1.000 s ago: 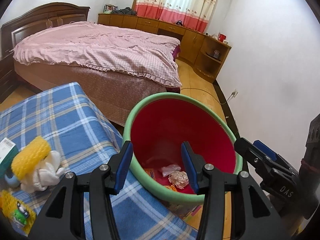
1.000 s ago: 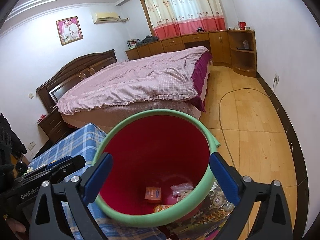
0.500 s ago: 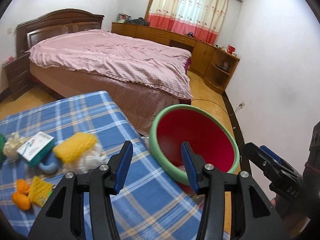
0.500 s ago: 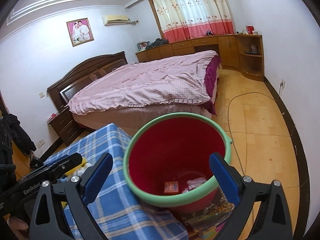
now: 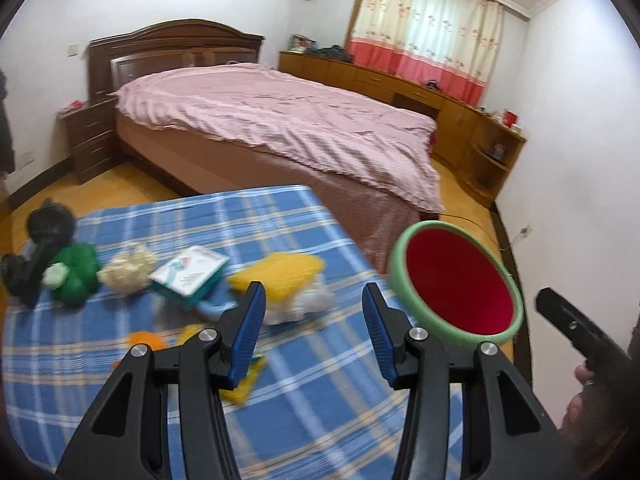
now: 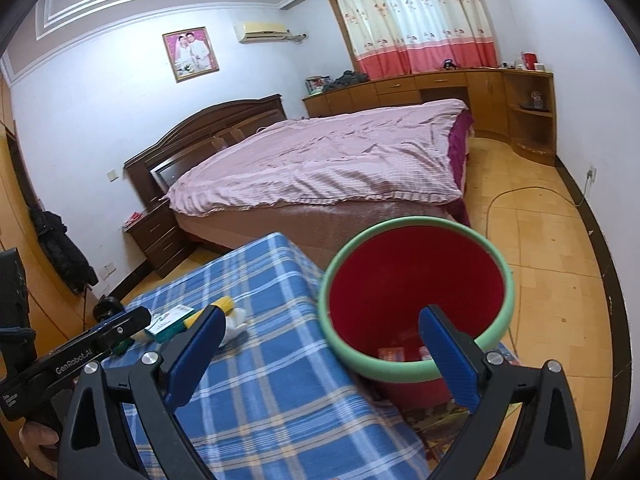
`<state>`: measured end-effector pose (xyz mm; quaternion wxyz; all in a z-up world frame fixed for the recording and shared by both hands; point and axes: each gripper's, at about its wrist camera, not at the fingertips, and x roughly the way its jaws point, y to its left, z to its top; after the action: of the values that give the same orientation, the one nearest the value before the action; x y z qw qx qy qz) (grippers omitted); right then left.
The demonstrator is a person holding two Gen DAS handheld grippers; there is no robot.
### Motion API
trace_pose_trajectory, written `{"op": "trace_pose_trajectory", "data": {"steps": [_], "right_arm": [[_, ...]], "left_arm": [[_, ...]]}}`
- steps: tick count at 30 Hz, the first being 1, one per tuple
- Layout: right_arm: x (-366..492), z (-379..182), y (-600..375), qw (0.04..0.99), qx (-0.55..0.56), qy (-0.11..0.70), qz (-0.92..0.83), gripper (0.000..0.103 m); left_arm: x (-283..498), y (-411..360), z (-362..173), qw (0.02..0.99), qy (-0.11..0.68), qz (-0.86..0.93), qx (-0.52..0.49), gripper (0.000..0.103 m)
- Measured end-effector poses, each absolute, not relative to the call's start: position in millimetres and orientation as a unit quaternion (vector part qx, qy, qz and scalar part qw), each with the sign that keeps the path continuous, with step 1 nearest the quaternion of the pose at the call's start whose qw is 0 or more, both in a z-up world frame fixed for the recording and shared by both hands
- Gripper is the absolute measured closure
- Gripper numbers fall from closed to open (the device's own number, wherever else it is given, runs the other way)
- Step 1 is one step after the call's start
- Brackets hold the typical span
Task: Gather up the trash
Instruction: 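Move both tools back over the table, then grasp the orange fabric toy with the left gripper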
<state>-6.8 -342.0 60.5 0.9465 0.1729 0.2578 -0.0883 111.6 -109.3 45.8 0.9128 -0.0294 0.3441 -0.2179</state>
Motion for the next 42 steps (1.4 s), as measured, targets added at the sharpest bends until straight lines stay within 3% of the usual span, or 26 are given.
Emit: {"op": "trace_pose_trajectory", "data": {"steps": [28, 37, 42], "right_arm": [[31.2, 36.0, -277.2, 0.935, 0.149, 0.319, -0.051, 0.004], [54.8, 17.4, -251.0, 0.925, 0.13, 0.356, -0.014, 0.004], [64.4, 10.4, -240.4, 0.922, 0.12, 0.368, -0.002, 0.004]], "left_arm": [[152.7, 2.2, -44.2, 0.891, 0.443, -0.095, -0.035, 0.051], [158.7, 17.1, -63.8, 0.878, 0.459, -0.101, -0.093, 0.051], [154.0, 13.1, -65.7, 0.872, 0.46, -0.123, -0.109, 0.062]]}}
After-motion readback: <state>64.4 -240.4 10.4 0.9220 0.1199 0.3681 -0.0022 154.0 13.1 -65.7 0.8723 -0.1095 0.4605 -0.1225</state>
